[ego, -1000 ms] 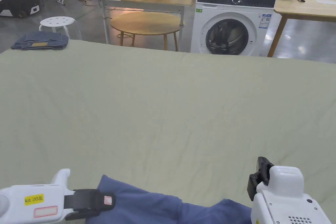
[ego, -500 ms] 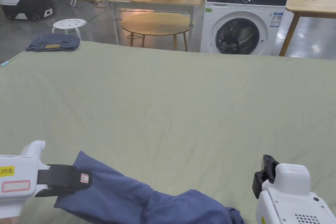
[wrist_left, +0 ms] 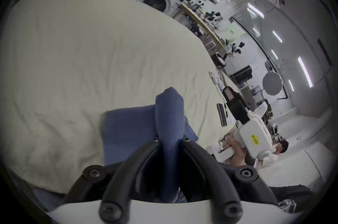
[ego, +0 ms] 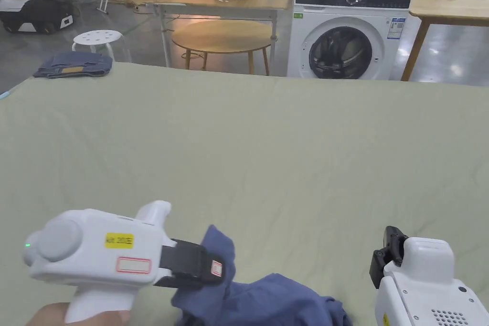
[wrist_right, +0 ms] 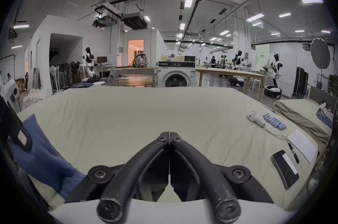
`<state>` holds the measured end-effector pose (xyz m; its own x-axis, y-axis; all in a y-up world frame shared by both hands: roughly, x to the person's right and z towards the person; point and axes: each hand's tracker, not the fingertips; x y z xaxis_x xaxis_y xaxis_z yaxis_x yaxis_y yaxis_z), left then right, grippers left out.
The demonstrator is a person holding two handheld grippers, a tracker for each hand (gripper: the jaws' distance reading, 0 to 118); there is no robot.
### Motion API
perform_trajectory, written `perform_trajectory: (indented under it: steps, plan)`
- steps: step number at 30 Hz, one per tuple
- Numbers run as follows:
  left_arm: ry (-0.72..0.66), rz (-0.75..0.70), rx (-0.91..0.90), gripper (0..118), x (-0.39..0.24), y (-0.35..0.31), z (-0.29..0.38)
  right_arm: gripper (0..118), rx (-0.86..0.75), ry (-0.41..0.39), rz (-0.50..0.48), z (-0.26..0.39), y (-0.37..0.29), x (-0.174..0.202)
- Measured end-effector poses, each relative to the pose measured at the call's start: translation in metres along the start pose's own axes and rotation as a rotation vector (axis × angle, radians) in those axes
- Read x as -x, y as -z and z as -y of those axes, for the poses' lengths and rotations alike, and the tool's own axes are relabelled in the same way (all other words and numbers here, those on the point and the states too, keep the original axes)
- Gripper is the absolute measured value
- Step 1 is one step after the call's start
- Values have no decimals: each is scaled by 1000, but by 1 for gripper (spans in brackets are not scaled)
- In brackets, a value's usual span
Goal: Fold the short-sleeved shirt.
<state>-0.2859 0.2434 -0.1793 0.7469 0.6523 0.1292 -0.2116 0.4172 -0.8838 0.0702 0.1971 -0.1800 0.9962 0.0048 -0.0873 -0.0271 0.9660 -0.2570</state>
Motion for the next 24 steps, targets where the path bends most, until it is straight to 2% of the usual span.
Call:
perform_trajectory:
  steps: [13,24]
  plan:
    - [35,-96,202,6,-38,151,16,0,29,9,35,8,-7,-15]
    - [-61,-104,187,8,-32,160,14,0,55,30,53,12,-4,-20]
